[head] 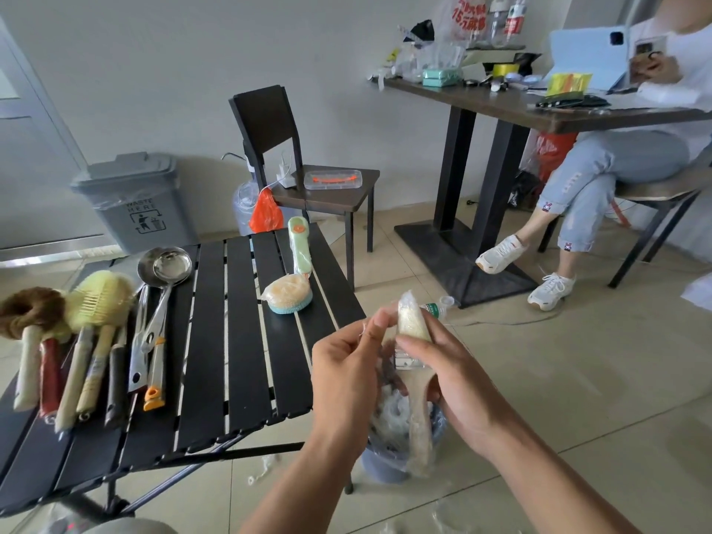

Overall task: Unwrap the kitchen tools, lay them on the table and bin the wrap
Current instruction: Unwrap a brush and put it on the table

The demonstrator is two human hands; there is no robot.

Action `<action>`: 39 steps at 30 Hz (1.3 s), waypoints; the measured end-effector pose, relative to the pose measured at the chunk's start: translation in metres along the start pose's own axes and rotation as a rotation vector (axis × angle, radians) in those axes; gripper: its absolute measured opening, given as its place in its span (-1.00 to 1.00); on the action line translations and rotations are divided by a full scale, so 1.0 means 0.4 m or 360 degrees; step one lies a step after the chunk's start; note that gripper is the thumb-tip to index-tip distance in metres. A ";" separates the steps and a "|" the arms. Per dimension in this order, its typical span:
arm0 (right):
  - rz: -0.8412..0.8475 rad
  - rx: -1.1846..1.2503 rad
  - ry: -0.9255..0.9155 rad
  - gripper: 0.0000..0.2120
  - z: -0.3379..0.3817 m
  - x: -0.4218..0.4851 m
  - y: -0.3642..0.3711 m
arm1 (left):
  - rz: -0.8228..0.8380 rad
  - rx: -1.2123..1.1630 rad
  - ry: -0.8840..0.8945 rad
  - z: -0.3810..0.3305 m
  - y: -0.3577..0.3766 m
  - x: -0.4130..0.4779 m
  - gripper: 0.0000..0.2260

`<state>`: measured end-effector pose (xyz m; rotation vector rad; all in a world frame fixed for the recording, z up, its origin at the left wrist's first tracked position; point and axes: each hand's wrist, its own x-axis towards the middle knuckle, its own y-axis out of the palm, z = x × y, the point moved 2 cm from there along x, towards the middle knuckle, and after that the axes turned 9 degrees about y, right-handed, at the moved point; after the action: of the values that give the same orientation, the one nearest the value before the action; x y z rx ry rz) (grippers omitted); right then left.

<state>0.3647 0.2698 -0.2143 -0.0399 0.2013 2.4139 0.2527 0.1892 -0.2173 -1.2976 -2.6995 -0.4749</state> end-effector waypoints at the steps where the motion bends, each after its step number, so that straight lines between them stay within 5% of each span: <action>1: -0.0002 0.0067 0.0033 -0.69 -0.001 0.000 0.001 | -0.0016 -0.0042 0.0014 0.001 -0.001 -0.001 -0.74; 9: -0.0340 -0.0300 -0.0090 -0.68 -0.019 0.002 0.002 | -0.0359 -0.0256 -0.0145 0.021 -0.009 0.010 -0.71; 15: -0.0406 -0.0445 -0.0011 -0.83 -0.029 0.008 -0.005 | -0.0211 -0.0640 -0.0289 0.005 -0.003 0.020 -0.64; 23: -0.0174 0.0425 0.0168 -0.60 -0.017 0.004 0.005 | -0.0259 -0.0733 -0.0403 0.004 -0.027 0.036 -0.69; 26: -0.0184 0.0434 0.0148 -0.72 -0.020 0.008 -0.007 | -0.0213 -0.0807 -0.0350 -0.003 -0.030 0.040 -0.74; 31: -0.0403 0.0546 0.0280 -0.55 -0.040 0.022 -0.023 | -0.0049 -0.0879 -0.0256 -0.028 -0.025 0.039 -0.74; 36: -0.0522 0.0387 0.0331 -0.74 -0.051 0.027 -0.041 | -0.0066 -0.0604 -0.0180 -0.019 -0.035 0.043 -0.70; 39: -0.0402 0.0502 0.0381 -0.68 -0.040 0.025 -0.050 | -0.0163 -0.0571 -0.0128 -0.016 -0.056 0.055 -0.71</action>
<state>0.3698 0.2886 -0.2336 -0.1982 0.6452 2.0978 0.2211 0.1903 -0.2112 -1.2799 -2.8506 -0.9765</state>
